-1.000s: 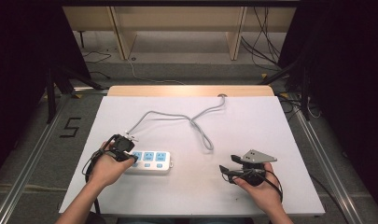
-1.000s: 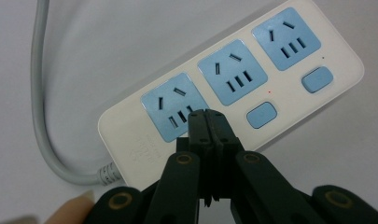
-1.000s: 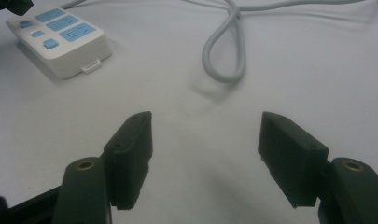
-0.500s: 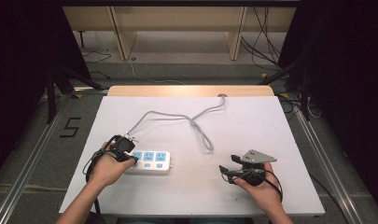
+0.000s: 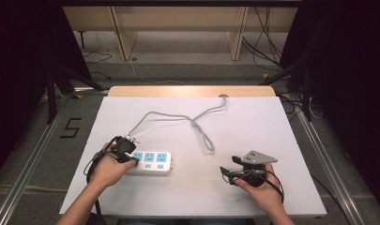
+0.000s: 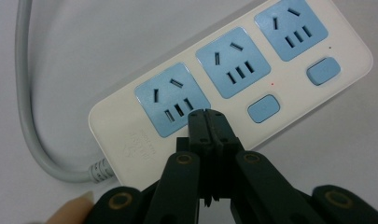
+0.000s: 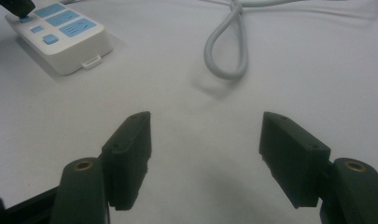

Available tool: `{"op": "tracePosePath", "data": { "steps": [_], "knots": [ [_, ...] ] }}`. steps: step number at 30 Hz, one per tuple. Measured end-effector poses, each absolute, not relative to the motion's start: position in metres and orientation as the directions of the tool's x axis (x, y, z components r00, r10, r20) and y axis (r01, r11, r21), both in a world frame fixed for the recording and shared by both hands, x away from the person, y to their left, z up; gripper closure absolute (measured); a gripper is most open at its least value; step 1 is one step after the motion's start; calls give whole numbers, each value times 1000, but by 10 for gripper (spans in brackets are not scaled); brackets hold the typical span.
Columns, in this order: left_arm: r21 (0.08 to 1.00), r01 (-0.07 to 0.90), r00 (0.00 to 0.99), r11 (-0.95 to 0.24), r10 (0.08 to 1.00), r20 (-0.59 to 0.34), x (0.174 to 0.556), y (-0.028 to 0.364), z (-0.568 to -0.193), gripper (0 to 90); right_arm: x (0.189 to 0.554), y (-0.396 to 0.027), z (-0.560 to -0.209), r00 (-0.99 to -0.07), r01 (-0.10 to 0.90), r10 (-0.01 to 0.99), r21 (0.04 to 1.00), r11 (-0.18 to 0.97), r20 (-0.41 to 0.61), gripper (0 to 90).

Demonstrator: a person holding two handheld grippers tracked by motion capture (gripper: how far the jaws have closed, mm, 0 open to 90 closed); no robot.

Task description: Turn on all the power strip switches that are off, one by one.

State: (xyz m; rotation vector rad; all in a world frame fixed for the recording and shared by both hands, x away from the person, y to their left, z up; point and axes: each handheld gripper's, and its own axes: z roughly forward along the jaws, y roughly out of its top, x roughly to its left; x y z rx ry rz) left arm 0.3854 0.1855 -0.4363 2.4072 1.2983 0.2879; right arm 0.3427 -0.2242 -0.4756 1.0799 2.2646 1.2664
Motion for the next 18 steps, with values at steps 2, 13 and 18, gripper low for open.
{"op": "tracePosePath", "data": {
  "steps": [2, 13, 18],
  "knots": [
    [431, 754, 549, -496, 836, 1, 385, 185, -437, 895, 343, -224, -476, -659, 458, 749, 831, 317, 77, 352],
    [439, 748, 548, -497, 836, 12, 384, 184, -439, 896, 343, -224, -476, -660, 460, 747, 829, 317, 81, 352],
    [439, 749, 548, -496, 837, 10, 384, 185, -440, 897, 343, -224, -476, -662, 460, 746, 828, 321, 78, 352]
  ]
}}
